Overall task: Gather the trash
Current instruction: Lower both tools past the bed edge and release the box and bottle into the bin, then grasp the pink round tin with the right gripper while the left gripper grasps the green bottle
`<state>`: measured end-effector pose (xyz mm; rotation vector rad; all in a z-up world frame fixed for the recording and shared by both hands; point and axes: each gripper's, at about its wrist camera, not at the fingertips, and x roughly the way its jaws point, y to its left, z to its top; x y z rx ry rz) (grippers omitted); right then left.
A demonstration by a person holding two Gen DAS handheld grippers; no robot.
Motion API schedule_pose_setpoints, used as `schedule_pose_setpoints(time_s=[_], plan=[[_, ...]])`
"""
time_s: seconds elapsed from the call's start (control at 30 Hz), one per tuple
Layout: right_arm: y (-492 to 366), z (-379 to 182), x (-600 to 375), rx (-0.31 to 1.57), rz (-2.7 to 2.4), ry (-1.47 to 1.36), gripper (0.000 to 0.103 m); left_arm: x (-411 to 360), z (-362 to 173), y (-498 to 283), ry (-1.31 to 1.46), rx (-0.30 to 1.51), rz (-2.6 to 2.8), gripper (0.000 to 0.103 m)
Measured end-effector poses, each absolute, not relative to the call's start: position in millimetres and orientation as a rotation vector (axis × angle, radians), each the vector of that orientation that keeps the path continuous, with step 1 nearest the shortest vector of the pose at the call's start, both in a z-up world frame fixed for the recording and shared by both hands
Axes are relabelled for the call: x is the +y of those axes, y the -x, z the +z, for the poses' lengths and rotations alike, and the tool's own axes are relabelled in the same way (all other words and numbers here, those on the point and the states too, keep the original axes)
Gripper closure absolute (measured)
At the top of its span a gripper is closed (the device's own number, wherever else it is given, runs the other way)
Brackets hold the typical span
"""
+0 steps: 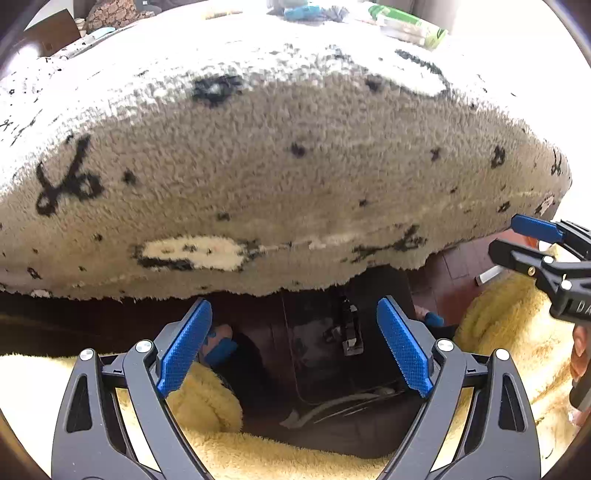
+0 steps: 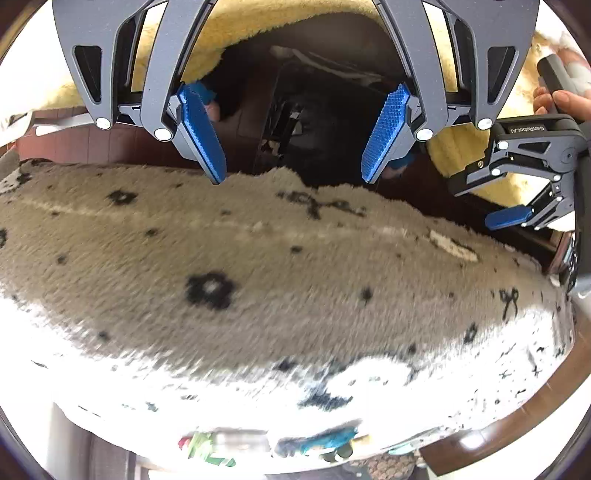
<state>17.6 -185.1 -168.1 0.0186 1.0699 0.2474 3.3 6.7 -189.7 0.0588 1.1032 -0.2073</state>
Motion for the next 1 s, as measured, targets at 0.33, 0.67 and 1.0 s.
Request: schedule_pose_setpoints(time_s=[0.33, 0.67, 1.0], plan=[[-49, -129, -210, 0.938, 0.185, -0.008, 0.026, 5, -149, -28, -0.097, 1.006, -0.195, 0.017], [-132, -106, -203, 0.841, 0.232, -0.049, 0.026, -3, -118, -98, -0.108, 0.941, -0.187, 0.013], [-210, -112, -198, 0.862, 0.229, -0.090, 0.032, -1, -99, -161, -0.095, 0.905, -0.171, 0.013]])
